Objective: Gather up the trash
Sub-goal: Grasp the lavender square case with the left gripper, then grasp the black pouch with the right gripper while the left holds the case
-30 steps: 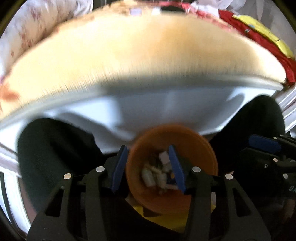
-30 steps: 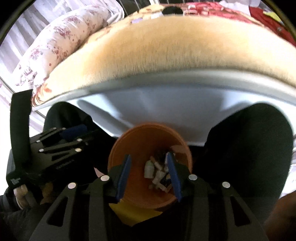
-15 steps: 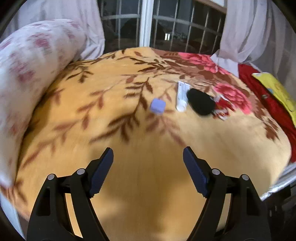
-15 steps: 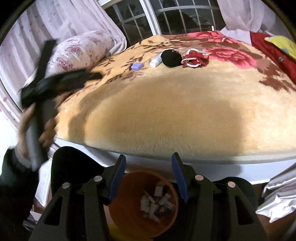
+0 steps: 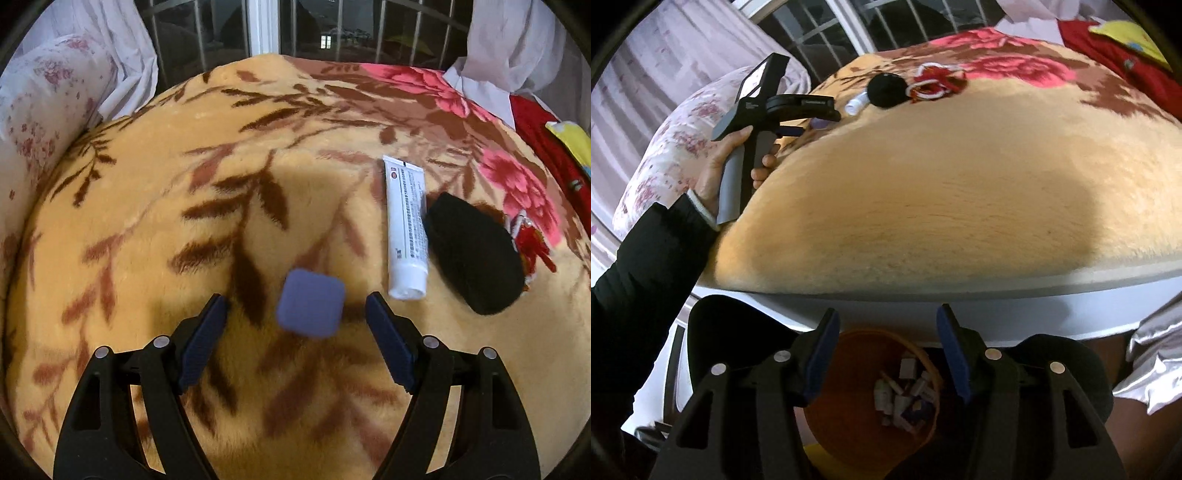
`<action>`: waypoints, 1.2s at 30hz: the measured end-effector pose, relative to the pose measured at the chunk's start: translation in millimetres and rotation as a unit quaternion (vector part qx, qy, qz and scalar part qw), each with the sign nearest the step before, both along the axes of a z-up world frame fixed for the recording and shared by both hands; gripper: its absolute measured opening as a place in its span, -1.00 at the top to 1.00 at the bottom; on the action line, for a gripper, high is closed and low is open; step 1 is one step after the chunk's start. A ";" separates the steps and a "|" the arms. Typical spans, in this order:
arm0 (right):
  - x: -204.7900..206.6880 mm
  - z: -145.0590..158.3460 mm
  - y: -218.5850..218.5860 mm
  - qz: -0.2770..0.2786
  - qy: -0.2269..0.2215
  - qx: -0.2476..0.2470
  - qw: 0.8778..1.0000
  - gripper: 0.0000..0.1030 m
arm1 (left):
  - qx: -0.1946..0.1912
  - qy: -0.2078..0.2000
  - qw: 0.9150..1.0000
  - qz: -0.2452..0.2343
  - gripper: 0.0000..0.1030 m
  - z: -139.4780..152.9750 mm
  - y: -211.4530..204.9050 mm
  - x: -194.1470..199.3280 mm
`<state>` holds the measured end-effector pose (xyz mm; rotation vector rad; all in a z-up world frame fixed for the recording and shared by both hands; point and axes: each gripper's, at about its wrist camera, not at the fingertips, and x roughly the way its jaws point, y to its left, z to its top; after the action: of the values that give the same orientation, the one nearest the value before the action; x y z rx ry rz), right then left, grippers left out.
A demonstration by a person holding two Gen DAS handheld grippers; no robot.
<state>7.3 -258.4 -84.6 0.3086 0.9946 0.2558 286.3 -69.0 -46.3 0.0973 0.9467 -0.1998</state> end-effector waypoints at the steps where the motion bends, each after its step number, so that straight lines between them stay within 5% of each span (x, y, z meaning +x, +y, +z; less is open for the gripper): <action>1: -0.3 -1.0 -0.6 -0.001 0.001 0.001 1.000 -0.06 | 0.007 -0.001 1.000 -0.001 -0.47 -1.7 -2.1 0.0; 10: -2.1 -3.7 8.1 0.005 0.007 0.005 1.000 -0.06 | 0.056 -0.012 0.998 -0.005 -0.17 -7.9 -14.1 5.5; 13: -6.1 -1.4 13.4 0.005 0.006 0.004 1.000 -0.09 | 0.055 -0.024 0.998 -0.017 0.34 -6.4 -17.1 0.4; 18: -9.2 15.6 16.2 0.005 -0.011 -0.007 1.000 -0.14 | 0.081 -0.042 0.996 -0.014 0.35 -2.1 -23.1 -13.9; 22: 2.6 42.3 13.0 0.013 -0.038 -0.039 0.998 -0.17 | 0.058 -0.027 0.998 -0.001 0.35 3.5 -5.9 -32.8; 27: 60.6 79.0 11.9 0.037 -0.081 -0.099 0.991 -0.28 | 0.015 -0.015 1.000 0.007 0.35 -1.3 24.4 -56.2; 32: 155.7 99.5 21.2 0.067 -0.097 -0.126 0.985 -0.31 | 0.051 -0.028 0.998 0.011 0.34 -5.5 12.3 -57.5; 36: 231.2 98.0 34.4 0.083 -0.087 -0.157 0.980 -0.53 | 0.038 -0.028 0.999 0.012 0.34 -5.3 17.2 -56.9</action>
<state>238.5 -224.0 13.4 -0.0840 0.8725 0.2677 229.4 -51.8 -51.5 0.1612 0.8990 -0.1381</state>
